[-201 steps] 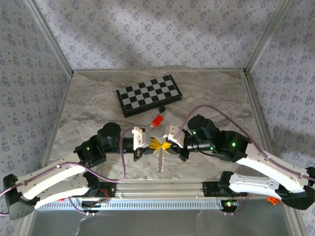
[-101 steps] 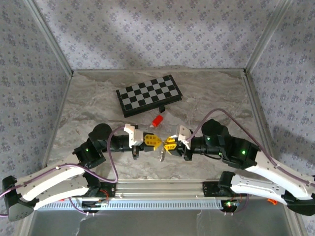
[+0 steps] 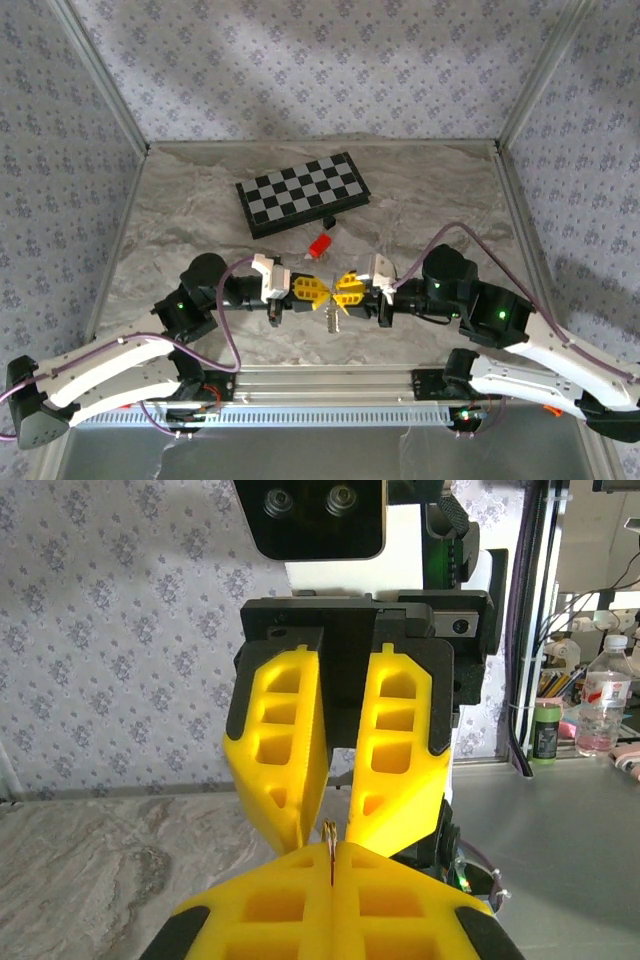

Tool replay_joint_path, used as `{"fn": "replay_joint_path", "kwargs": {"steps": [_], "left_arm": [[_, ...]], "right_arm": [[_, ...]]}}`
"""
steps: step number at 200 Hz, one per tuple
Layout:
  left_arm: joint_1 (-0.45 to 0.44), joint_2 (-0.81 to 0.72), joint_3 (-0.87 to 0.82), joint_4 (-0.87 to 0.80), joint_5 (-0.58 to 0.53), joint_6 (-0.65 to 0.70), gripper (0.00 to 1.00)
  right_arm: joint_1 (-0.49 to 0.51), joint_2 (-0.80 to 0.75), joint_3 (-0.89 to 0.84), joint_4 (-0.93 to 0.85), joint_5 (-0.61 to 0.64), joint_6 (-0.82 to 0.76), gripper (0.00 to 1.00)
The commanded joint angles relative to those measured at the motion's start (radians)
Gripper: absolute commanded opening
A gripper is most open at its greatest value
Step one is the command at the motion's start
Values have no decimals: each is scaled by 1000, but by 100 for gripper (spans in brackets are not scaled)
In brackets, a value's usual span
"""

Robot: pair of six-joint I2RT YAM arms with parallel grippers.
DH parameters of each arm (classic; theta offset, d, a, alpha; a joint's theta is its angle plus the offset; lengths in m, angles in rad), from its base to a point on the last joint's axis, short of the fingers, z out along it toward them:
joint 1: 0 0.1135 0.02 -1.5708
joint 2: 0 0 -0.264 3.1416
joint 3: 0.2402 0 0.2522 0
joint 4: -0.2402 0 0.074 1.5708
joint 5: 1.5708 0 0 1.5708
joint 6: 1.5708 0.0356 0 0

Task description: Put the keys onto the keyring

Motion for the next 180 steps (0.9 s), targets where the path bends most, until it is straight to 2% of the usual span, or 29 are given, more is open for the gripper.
{"fn": "replay_joint_path", "kwargs": {"steps": [1, 43, 70, 92, 114, 140, 160, 180], "left_arm": [[-1, -1, 13, 69, 33, -15, 0], [-1, 0, 16, 60, 30, -12, 0], [-1, -4, 51, -82, -42, 45, 0], [-1, -18, 74, -223, -104, 116, 14], [-1, -9, 108, -337, -146, 180, 14], [-1, 6, 106, -321, -130, 180, 14], [-1, 23, 105, -314, -121, 177, 10], [-1, 32, 107, -321, -113, 178, 11]], "right_arm": [[-2, -1, -12, 21, -13, 8, 18], [-6, 12, -5, 13, 5, 2, 0], [-4, 35, 34, -61, 37, -10, 0], [6, 73, 90, -166, 70, -52, 0], [17, 118, 144, -250, 80, -85, 0], [25, 163, 175, -302, 68, -100, 0], [30, 174, 177, -301, 60, -103, 0], [30, 168, 174, -292, 55, -100, 0]]}}
